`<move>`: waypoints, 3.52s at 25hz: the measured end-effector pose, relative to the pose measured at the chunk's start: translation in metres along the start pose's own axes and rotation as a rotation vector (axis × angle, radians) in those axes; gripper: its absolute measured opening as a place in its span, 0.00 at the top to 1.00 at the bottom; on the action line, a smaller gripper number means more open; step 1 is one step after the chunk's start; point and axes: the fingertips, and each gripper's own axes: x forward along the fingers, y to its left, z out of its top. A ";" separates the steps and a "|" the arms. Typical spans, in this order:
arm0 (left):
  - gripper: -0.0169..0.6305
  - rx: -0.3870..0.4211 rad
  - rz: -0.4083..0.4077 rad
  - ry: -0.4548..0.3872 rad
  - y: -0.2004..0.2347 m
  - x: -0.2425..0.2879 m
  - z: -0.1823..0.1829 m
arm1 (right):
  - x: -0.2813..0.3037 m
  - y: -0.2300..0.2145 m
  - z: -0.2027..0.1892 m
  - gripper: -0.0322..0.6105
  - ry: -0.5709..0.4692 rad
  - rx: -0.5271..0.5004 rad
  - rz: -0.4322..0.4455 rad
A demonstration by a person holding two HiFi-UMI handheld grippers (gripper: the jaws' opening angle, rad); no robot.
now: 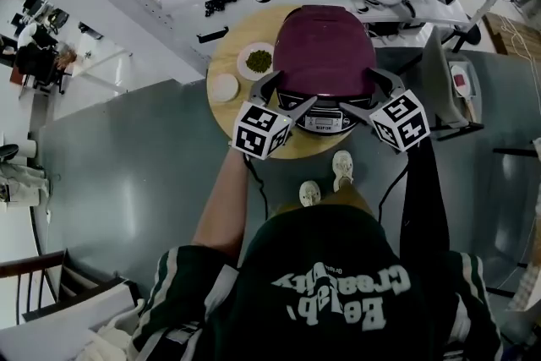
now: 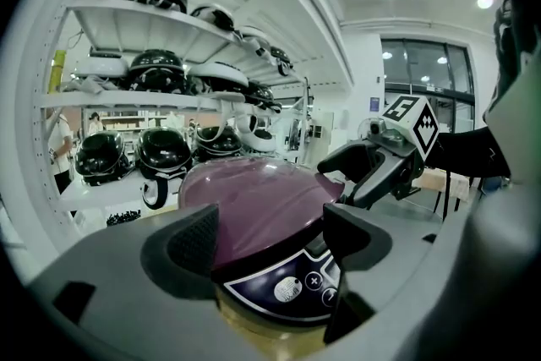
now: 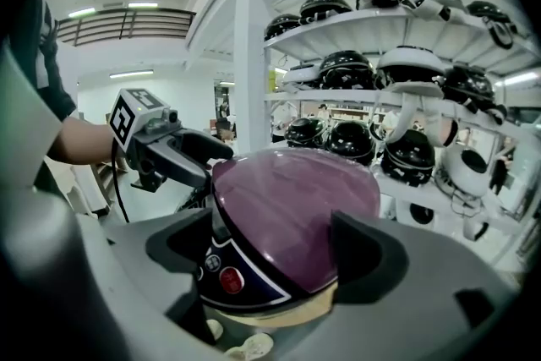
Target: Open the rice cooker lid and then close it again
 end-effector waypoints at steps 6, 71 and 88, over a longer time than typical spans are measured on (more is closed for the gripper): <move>0.40 -0.016 -0.010 0.020 -0.002 0.006 -0.013 | 0.009 0.004 -0.010 0.24 0.028 0.002 0.029; 0.39 0.089 0.349 -0.330 -0.149 -0.061 0.090 | -0.168 0.000 0.011 0.45 -0.457 0.010 -0.231; 0.98 0.053 0.418 -0.400 -0.167 -0.105 0.089 | -0.196 0.026 0.024 0.95 -0.489 -0.013 -0.225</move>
